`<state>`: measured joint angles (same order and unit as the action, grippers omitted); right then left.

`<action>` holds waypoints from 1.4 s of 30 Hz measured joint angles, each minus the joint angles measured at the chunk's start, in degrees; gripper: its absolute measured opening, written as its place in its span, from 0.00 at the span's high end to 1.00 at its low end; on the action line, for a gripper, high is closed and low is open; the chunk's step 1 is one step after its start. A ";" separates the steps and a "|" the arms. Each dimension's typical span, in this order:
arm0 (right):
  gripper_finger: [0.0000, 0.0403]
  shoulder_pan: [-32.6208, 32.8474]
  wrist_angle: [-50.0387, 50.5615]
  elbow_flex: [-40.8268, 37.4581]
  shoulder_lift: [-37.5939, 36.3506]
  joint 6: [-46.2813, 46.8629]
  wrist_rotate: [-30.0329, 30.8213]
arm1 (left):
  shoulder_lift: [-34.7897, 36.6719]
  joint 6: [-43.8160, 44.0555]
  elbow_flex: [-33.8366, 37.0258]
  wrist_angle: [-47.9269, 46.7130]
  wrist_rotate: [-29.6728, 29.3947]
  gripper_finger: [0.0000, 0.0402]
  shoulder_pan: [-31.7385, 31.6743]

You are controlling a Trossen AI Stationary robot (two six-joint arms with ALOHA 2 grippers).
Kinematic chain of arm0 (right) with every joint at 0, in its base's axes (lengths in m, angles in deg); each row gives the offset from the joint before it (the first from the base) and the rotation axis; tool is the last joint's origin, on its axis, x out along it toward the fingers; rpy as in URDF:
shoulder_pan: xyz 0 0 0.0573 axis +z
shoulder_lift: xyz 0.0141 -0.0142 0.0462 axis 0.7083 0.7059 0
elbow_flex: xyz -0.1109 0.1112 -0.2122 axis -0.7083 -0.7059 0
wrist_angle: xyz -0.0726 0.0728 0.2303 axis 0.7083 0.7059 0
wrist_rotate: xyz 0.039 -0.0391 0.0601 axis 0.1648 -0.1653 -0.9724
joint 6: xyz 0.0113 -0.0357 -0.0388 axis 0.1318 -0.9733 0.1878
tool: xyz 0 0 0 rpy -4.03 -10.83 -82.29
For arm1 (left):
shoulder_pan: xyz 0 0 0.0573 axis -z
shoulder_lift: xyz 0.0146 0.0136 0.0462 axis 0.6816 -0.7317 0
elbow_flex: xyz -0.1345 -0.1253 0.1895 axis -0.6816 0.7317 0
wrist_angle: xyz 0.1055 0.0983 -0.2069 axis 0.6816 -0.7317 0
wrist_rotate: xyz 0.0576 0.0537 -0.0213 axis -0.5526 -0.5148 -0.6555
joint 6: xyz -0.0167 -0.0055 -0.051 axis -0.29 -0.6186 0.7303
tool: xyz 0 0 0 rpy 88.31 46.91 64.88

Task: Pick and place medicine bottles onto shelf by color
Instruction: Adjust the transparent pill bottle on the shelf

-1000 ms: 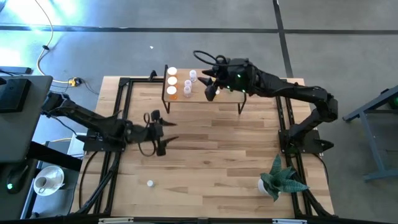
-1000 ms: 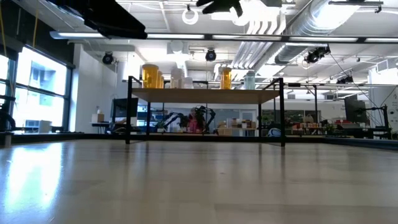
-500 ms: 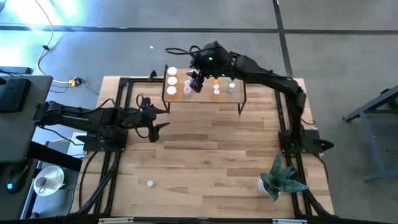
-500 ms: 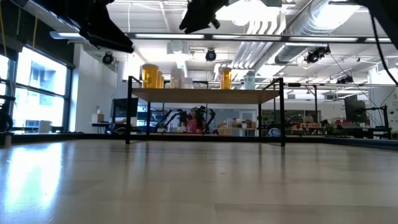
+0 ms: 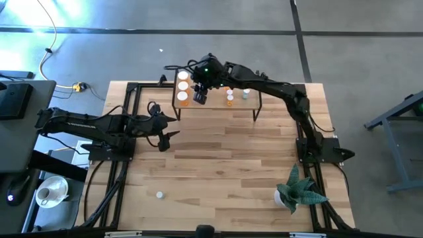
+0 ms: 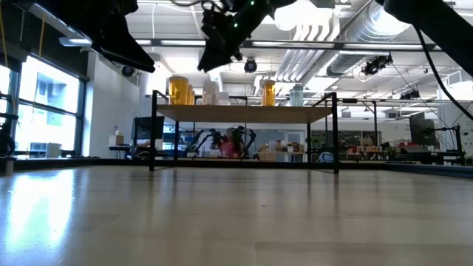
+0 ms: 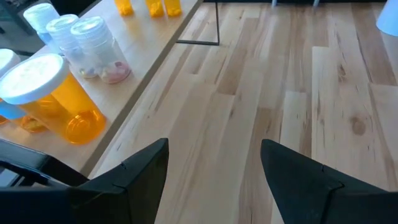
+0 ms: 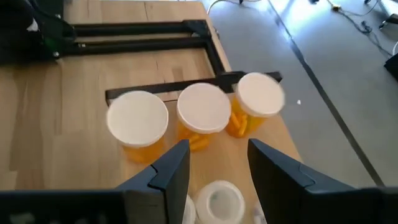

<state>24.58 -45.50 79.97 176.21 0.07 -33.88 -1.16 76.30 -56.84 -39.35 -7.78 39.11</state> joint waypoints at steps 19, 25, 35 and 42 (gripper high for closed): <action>0.62 -2.16 -0.34 -0.13 3.24 -0.46 1.02 | 0.00 0.07 0.00 0.00 -0.13 0.39 0.00; 0.62 -2.53 0.48 -0.13 3.20 0.14 1.01 | 0.00 0.04 0.00 0.00 -0.13 0.39 0.00; 0.62 -2.42 2.76 -0.06 3.09 0.26 2.51 | 0.00 0.02 0.00 0.00 -0.13 0.39 0.01; 0.62 -2.27 8.48 2.56 3.09 0.97 5.09 | 0.00 0.00 0.00 0.00 -0.13 0.39 0.01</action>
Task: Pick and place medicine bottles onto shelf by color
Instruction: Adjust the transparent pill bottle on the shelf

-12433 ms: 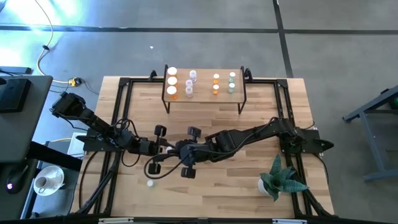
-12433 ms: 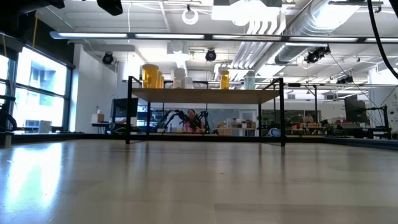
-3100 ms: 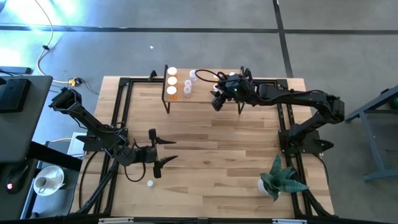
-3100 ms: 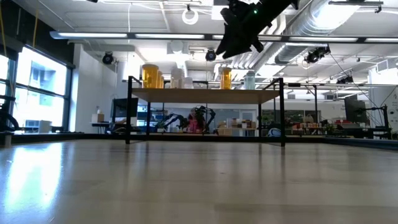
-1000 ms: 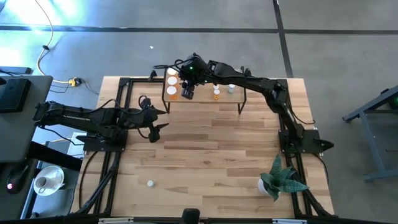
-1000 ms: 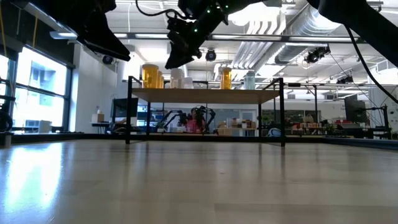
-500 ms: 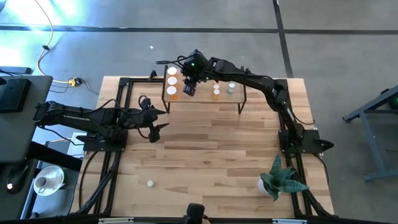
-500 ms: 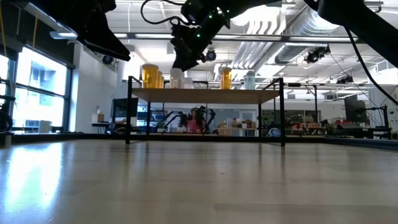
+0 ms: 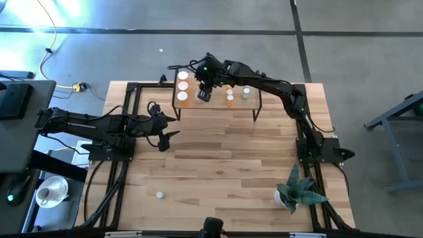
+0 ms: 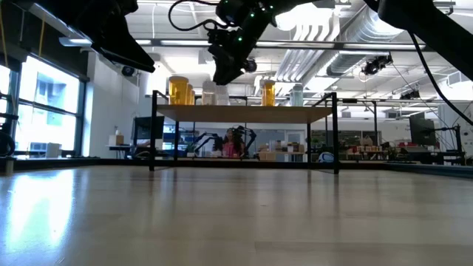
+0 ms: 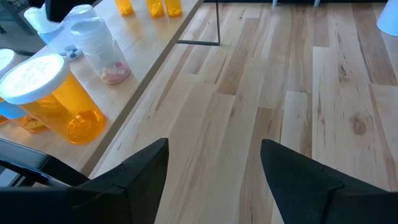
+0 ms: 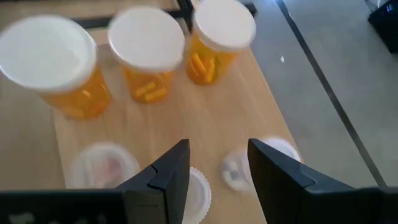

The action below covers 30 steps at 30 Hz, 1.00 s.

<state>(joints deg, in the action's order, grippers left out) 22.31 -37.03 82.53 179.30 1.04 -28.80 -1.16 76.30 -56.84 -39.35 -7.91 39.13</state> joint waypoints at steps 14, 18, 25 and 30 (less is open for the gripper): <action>0.62 1.76 1.79 4.53 0.02 0.12 -6.08 | 0.00 0.00 0.00 0.00 0.00 0.39 0.01; 0.62 2.58 1.61 3.52 0.06 -0.64 -6.39 | 0.00 0.02 0.00 0.00 0.00 0.39 0.01; 0.62 3.41 -0.96 2.86 0.07 -0.75 -6.49 | 0.00 0.13 0.00 0.02 0.00 0.39 0.01; 0.62 3.69 -1.28 2.84 0.85 0.23 -6.61 | 0.00 0.15 0.00 0.04 0.00 0.39 0.01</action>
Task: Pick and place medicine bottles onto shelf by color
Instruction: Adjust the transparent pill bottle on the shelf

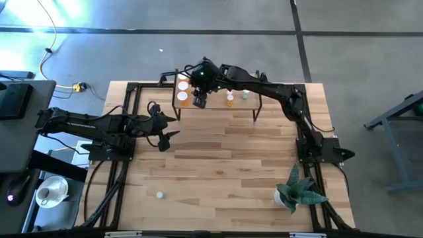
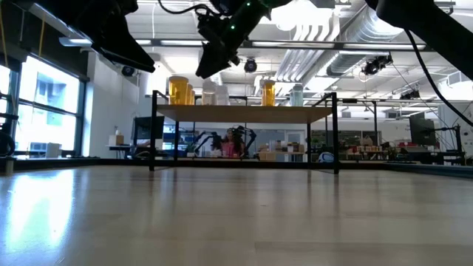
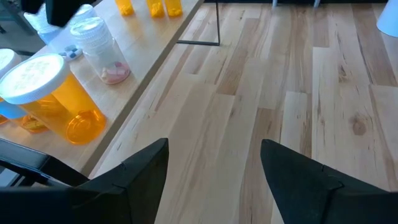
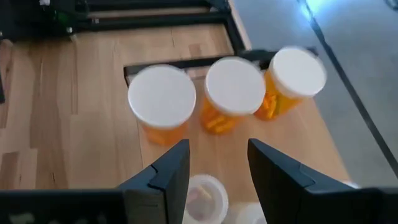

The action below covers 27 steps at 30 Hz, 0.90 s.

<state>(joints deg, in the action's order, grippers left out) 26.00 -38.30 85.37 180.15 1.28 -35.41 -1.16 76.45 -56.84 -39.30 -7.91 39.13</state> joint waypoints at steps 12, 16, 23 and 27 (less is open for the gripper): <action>0.62 0.09 0.57 -0.02 1.26 -0.09 2.91 | -0.01 -0.05 0.00 0.00 -0.05 0.39 0.00; 0.62 0.09 1.00 -0.02 1.32 0.34 2.94 | -0.01 -0.08 0.00 0.00 -0.08 0.39 0.00; 0.62 0.13 2.78 0.04 1.27 0.37 6.38 | -0.01 -0.13 0.00 0.00 -0.22 0.39 0.00; 0.62 0.09 3.21 0.04 1.27 0.37 6.49 | -0.02 -0.13 0.00 0.00 -0.22 0.39 0.00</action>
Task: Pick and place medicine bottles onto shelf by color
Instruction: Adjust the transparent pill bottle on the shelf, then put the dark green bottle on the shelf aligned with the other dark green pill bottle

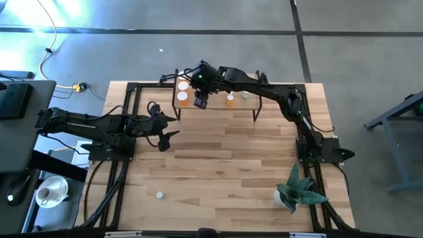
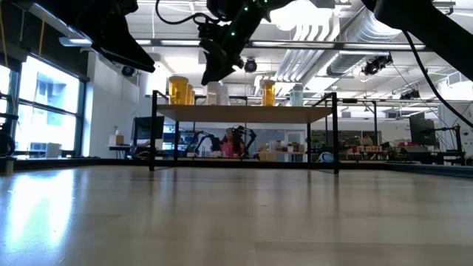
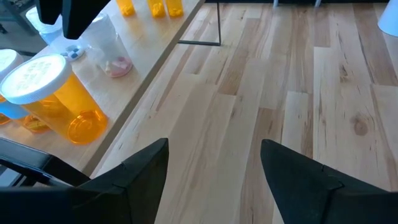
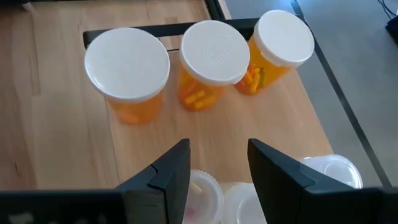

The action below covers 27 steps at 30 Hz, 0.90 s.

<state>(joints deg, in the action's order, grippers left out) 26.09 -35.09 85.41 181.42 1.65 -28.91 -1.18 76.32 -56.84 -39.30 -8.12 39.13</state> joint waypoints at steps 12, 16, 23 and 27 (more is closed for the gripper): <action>0.62 0.00 5.31 2.73 -0.22 0.57 0.31 | 0.02 0.08 0.00 -0.04 0.00 0.39 0.00; 0.62 0.25 5.73 2.73 -0.73 0.42 0.37 | 0.02 0.02 0.00 -0.04 0.00 0.39 0.00; 0.62 1.75 13.03 2.73 -3.49 -0.01 -0.23 | 0.02 2.53 0.00 -1.20 -0.09 0.39 0.75; 0.62 2.93 18.69 2.73 -5.08 0.11 -2.32 | 0.00 3.97 0.00 -3.02 -0.25 0.39 2.60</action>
<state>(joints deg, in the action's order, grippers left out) 29.02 -16.40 88.15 176.34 1.75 -31.23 -1.18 80.29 -56.84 -42.32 -8.38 41.73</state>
